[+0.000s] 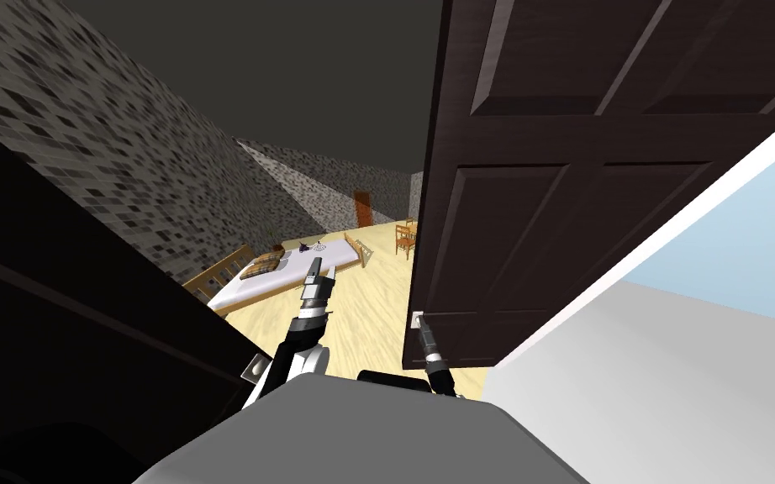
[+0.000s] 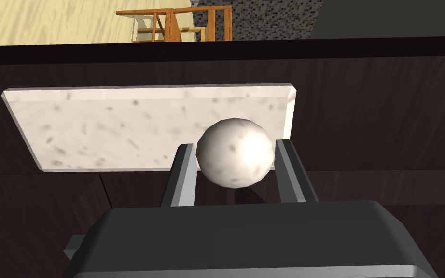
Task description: Push the door open
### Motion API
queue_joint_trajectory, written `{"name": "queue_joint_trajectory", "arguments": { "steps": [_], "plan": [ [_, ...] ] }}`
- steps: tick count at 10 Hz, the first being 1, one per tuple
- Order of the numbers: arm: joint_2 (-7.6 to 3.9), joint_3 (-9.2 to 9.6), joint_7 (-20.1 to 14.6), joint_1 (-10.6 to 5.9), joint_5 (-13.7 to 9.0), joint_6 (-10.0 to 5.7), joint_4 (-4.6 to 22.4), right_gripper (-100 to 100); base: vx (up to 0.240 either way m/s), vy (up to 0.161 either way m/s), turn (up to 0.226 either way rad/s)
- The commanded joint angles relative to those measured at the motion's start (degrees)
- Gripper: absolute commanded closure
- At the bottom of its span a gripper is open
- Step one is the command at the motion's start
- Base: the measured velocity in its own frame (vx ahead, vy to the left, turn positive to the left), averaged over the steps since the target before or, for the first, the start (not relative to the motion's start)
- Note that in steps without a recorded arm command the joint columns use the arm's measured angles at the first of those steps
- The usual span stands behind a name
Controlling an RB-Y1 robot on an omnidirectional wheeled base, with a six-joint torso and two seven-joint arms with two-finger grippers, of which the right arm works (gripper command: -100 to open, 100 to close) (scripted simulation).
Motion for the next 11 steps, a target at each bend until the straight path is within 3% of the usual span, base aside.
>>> {"name": "queue_joint_trajectory", "arguments": {
  "steps": [1, 3, 6, 7, 11],
  "plan": [
    [-0.92, -0.82, 0.28, -0.53, -0.63, -0.04, 0.1, 100, 0.153, 0.092, -0.128],
    [-1.59, -1.5, 0.71, -0.63, -1.5, 0.26, -0.08, 100, 0.196, 0.078, -0.128],
    [-1.5, -2.45, 1.3, -0.76, -2.68, 0.68, -0.32, 100, 0.223, 0.076, -0.14],
    [-2.2, -0.46, 0.79, -1.67, -2.52, 0.58, 0.51, -100, 0.072, -0.003, -0.295],
    [-3.2, 4.44, -0.02, -4.99, -3.02, 0.55, 3.55, -100, -0.074, -0.071, -0.301]
  ]
}}
